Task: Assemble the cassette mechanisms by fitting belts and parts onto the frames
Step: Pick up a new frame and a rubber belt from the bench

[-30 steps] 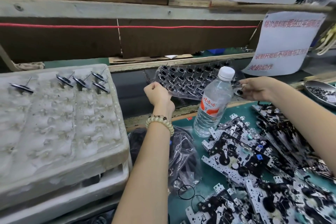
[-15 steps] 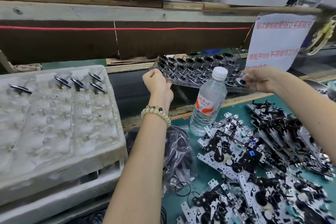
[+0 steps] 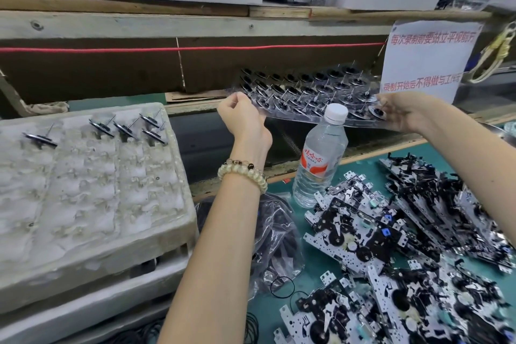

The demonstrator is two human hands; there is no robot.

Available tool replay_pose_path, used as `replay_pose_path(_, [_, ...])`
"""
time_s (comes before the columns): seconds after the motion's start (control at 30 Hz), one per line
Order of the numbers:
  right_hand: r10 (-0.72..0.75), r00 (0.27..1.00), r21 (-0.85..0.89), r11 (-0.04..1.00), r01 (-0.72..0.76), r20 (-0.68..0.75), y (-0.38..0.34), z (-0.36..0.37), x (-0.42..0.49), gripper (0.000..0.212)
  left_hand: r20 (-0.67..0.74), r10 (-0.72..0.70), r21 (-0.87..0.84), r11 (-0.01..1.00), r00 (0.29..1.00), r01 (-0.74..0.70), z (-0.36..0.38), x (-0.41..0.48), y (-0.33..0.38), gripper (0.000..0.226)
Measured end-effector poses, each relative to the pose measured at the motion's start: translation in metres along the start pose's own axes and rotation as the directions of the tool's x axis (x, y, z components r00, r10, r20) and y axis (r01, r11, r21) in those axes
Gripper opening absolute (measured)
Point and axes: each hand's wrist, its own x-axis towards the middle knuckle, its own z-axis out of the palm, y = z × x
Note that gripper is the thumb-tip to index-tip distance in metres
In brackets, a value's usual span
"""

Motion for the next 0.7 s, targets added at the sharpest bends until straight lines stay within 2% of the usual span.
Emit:
replay_pose_path(0.2, [-0.062,0.997,0.017,0.998,0.062,0.036,-0.014,0.006,-0.014,0.029,-0.026,0.005,-0.023,1.0,1.0,-0.006,-0.001,-0.007,0.018,0.039])
replay_pose_path(0.37, [-0.076,0.996,0.048,0.996,0.073,0.054,-0.024,0.006,-0.02,0.025,-0.05,-0.035,-0.135,0.99,0.998,0.028,-0.003,-0.015,0.027,0.025])
replay_pose_path(0.5, [-0.066,0.996,0.076,0.995,0.062,0.062,-0.031,0.004,-0.027,0.029,-0.062,-0.02,-0.142,0.99,0.998,0.011,-0.007,-0.021,0.033,0.024])
replay_pose_path(0.6, [-0.068,0.994,0.083,0.995,0.061,0.084,-0.033,0.004,-0.034,0.024,-0.054,-0.004,-0.136,0.991,0.999,-0.004,-0.009,-0.027,0.036,0.024])
replay_pose_path(0.7, [-0.072,0.994,0.104,0.993,0.063,0.085,-0.037,0.004,-0.038,0.025,-0.042,0.0,-0.155,0.988,0.999,-0.007,-0.009,-0.031,0.04,0.016])
